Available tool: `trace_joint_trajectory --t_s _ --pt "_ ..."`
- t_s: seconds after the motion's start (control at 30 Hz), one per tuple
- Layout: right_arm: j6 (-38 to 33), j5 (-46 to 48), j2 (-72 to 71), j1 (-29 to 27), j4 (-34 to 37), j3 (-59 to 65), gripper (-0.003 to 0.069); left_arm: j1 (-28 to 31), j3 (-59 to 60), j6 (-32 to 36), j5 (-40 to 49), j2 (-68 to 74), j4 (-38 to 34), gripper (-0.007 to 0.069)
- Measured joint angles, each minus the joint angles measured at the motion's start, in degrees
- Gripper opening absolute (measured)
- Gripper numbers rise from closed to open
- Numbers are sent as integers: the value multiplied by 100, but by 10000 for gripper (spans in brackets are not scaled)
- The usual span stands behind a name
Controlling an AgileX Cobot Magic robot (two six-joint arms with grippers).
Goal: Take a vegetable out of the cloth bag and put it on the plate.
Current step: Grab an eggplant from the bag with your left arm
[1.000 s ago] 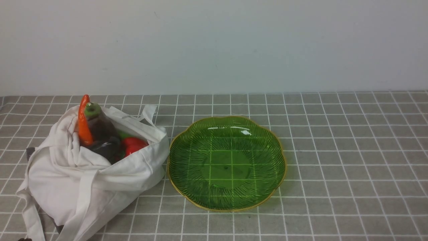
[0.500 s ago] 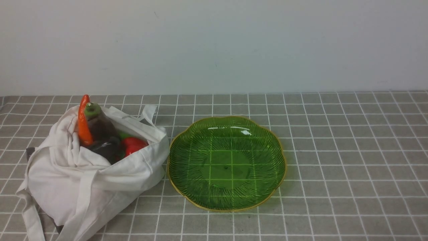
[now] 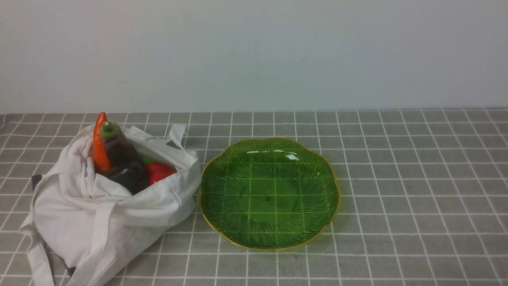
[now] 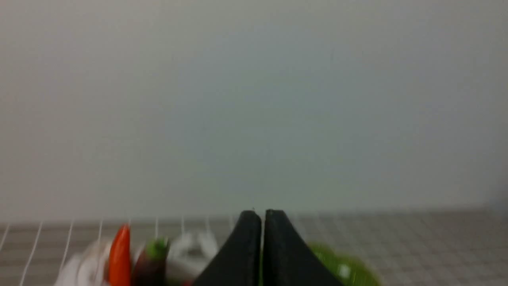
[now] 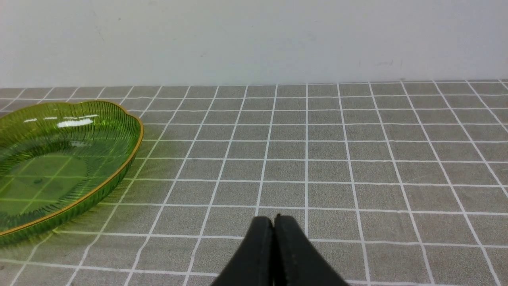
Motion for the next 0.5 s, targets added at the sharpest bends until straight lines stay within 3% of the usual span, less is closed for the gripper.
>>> trace_joint_trajectory --t_s 0.07,0.17,0.5 --pt "0 0 0 0 0 0 -15 0 -419 23 974 925 451 -5" --pt "0 0 0 0 0 0 -15 0 -580 60 1283 1665 711 -5" --pt "0 0 0 0 0 0 -15 0 -588 395 16 3266 768 4"
